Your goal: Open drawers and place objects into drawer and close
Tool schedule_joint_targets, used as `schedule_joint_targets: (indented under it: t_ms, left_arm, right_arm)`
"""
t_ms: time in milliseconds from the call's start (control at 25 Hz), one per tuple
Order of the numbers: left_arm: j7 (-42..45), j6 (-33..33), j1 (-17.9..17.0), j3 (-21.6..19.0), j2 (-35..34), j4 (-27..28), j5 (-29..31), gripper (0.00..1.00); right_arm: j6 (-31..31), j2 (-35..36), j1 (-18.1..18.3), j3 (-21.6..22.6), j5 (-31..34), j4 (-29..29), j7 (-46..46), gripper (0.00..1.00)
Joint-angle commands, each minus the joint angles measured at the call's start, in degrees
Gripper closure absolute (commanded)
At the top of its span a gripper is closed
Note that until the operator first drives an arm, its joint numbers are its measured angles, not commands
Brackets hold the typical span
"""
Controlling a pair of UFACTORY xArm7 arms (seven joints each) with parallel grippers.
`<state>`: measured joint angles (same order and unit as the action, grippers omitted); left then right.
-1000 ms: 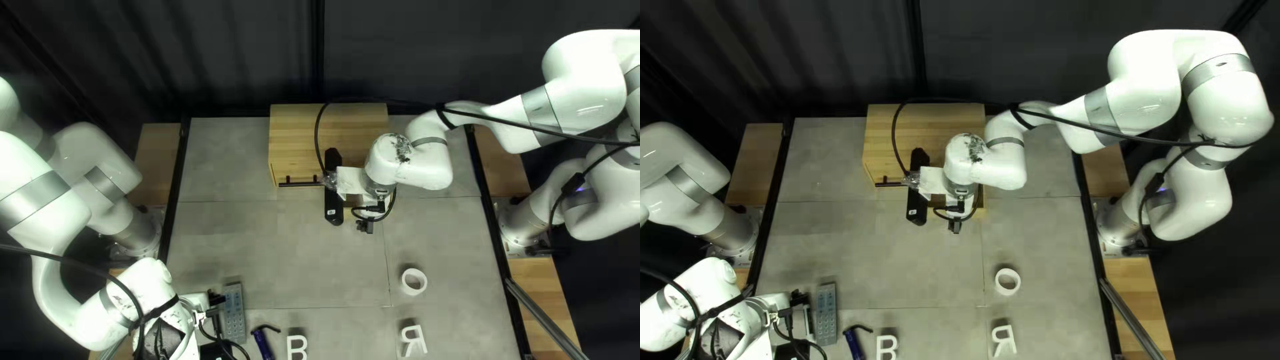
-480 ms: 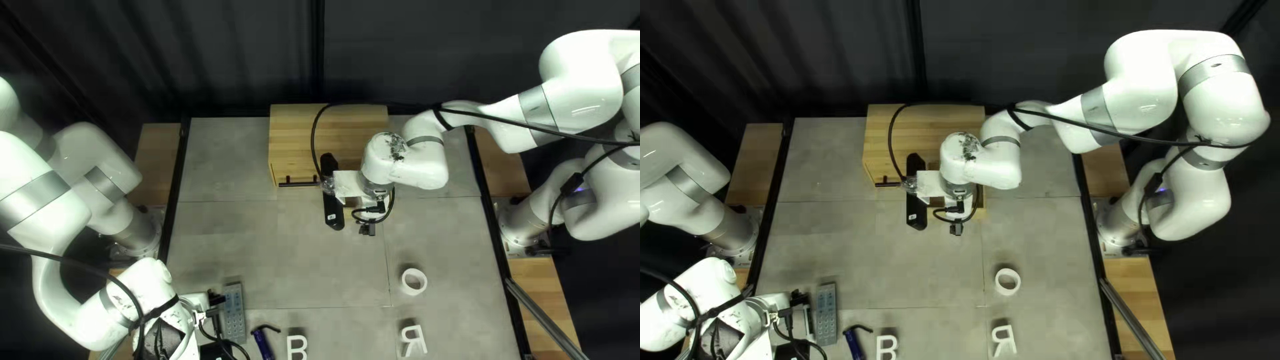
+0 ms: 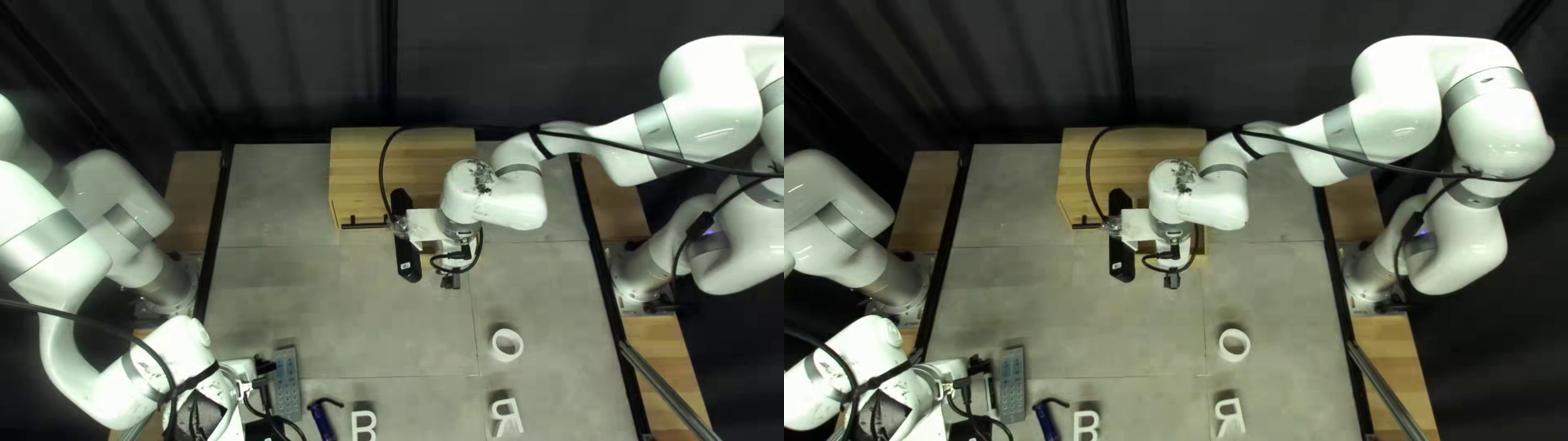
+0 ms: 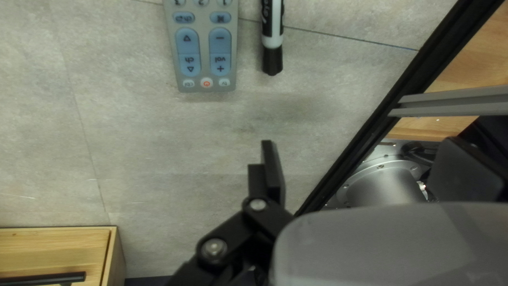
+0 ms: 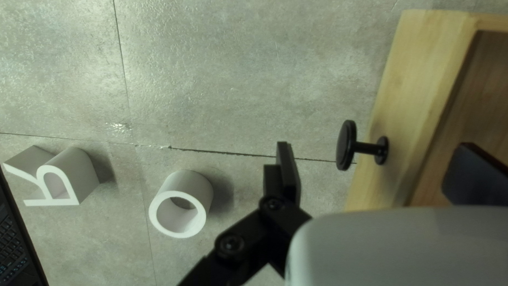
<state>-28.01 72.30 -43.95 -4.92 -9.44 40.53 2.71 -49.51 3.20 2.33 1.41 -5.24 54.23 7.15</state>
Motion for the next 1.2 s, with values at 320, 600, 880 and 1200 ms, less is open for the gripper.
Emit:
schedule_joint_targets:
  t_ms: [320, 600, 880, 1200]
  left_arm:
    - [0.0, 0.0, 0.0, 0.0, 0.0, 0.0, 0.0, 0.0]
    - [0.0, 0.0, 0.0, 0.0, 0.0, 0.0, 0.0, 0.0]
    - [0.0, 0.0, 0.0, 0.0, 0.0, 0.0, 0.0, 0.0]
    - [0.0, 0.0, 0.0, 0.0, 0.0, 0.0, 0.0, 0.0]
  right_arm:
    - [-1.03, -1.03, -0.11, 0.11, -0.18, -0.03, -0.37, 0.0]
    - [-0.91, -0.28, 0.13, -0.11, -0.34, 0.22, -0.1, 0.0]
    - [-0.93, 0.66, 0.45, -0.48, 0.01, 0.93, -0.27, 0.0]
    - [0.2, 1.43, 0.48, -0.36, -1.04, 0.38, 0.27, 0.0]
